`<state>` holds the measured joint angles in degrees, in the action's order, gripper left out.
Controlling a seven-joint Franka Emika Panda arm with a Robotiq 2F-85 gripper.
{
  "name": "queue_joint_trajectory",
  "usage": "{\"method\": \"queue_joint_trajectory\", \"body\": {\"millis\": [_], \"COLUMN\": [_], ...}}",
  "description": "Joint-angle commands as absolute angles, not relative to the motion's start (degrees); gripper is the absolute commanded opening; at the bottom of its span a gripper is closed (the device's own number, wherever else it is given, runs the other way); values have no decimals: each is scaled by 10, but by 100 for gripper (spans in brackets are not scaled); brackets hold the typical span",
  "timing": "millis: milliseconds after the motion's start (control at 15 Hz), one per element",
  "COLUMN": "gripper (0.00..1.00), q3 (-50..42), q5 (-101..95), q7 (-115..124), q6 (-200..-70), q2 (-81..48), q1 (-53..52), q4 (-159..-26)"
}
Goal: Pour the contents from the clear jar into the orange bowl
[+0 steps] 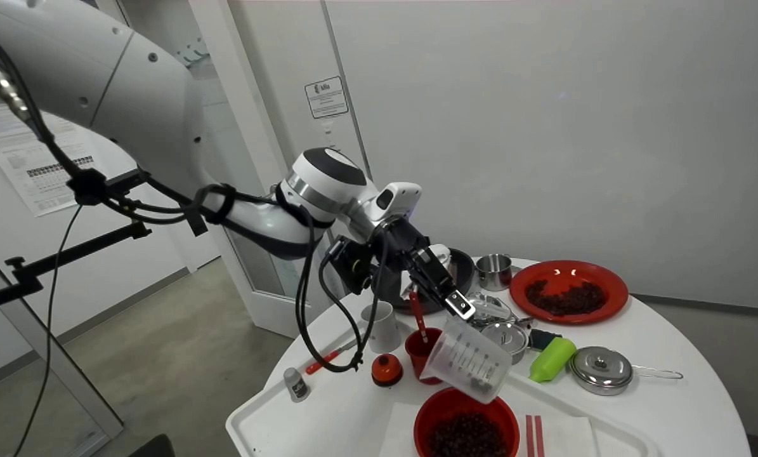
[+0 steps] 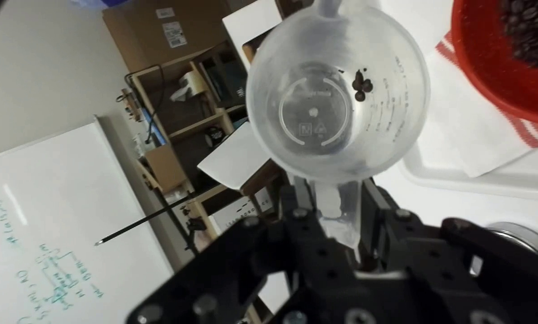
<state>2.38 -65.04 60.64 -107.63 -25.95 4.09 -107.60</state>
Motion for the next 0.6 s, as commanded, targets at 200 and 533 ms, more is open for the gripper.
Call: {"method": "queue_joint_trajectory", "body": {"millis": [200, 533], "gripper": [9, 10], "q3": [15, 0], "q5": [-470, -313], "q7": [433, 299], "q6": [-1175, -1220], "q2": [-163, -127], "q1": [52, 49], "q4": [-1139, -1189]}}
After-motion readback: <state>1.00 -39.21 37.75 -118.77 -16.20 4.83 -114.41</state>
